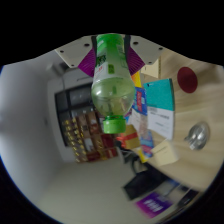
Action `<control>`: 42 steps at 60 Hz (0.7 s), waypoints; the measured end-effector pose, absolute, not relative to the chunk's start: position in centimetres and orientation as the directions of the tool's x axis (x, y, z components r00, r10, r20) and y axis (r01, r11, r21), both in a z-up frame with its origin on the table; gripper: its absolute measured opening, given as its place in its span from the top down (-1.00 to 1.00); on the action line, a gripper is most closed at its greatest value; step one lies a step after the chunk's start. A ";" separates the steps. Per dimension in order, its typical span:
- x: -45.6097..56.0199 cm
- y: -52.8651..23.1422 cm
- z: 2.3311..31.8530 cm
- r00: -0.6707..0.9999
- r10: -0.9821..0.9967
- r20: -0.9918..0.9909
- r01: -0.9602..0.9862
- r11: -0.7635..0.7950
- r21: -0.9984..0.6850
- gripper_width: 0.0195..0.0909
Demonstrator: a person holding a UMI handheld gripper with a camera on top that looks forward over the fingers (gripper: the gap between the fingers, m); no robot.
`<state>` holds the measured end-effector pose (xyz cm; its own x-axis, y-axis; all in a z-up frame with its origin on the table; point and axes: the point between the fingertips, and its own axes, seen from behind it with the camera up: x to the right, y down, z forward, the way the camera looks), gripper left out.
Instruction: Pour water
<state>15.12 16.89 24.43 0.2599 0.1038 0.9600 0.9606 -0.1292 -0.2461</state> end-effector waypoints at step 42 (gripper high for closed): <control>5.7 19.6 17.1 -0.568 0.132 0.813 0.820 0.177 0.544 0.50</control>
<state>5.71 19.60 17.13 -0.5678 0.1317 0.8125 0.8200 0.1770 0.5444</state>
